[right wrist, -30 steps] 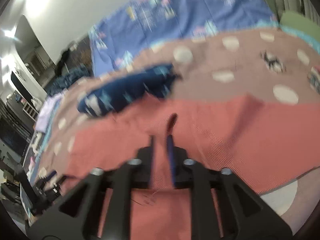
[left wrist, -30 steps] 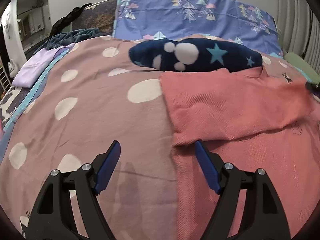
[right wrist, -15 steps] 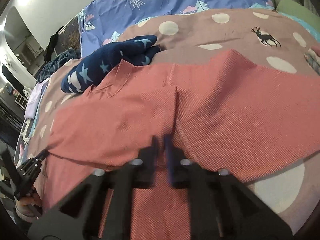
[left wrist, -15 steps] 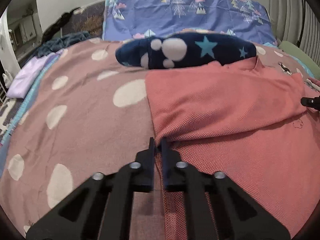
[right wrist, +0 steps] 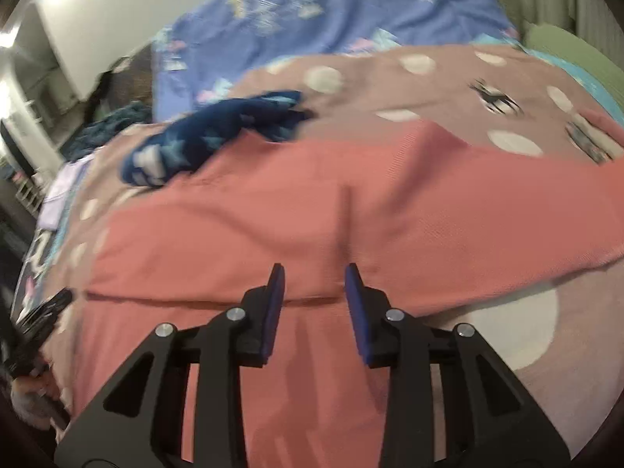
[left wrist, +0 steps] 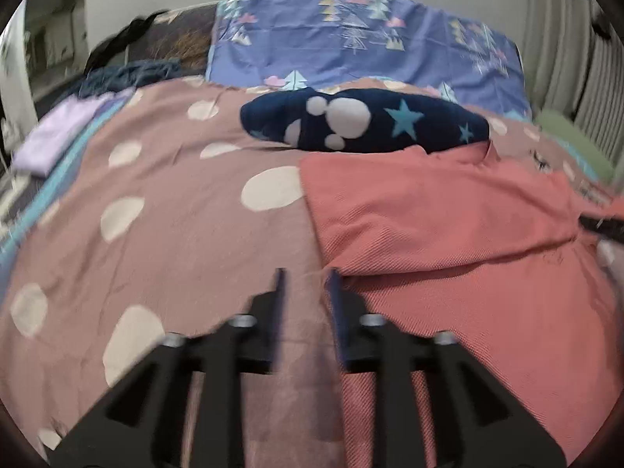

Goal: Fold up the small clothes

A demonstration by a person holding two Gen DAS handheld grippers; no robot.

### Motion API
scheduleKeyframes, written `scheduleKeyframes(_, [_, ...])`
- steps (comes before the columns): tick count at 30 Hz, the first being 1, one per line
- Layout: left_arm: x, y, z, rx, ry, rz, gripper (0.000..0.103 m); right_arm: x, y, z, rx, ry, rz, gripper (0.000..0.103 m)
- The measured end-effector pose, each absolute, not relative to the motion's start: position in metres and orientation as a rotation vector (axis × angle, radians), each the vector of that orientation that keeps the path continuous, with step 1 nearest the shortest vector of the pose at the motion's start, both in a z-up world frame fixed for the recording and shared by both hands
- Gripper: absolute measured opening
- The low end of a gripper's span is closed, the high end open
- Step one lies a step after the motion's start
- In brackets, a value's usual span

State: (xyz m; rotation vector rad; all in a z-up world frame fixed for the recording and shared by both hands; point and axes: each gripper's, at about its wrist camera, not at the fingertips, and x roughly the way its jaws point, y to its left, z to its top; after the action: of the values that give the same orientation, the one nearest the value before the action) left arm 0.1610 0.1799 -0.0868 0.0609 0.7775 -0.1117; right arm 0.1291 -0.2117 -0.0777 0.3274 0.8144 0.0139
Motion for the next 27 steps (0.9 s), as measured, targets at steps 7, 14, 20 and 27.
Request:
scheduleKeyframes(7, [0.175,0.163,-0.111,0.13,0.828,-0.094,0.001,0.14,-0.156,-0.089,0.155,0.887,0.126,0.041])
scheduleKeyframes(14, [0.158,0.171,-0.11,0.156,0.836,-0.078,0.0,0.124,-0.164,-0.109,0.189,0.853,0.127,0.044])
scheduleKeyframes(20, [0.141,0.157,-0.065,0.072,0.725,-0.19,0.01,0.082,-0.238,-0.076,0.341,0.734,-0.02,0.046])
scheduleKeyframes(27, [0.176,0.094,-0.088,0.103,0.777,-0.269,0.021,0.022,-0.4,-0.065,0.73,0.581,-0.452,0.061])
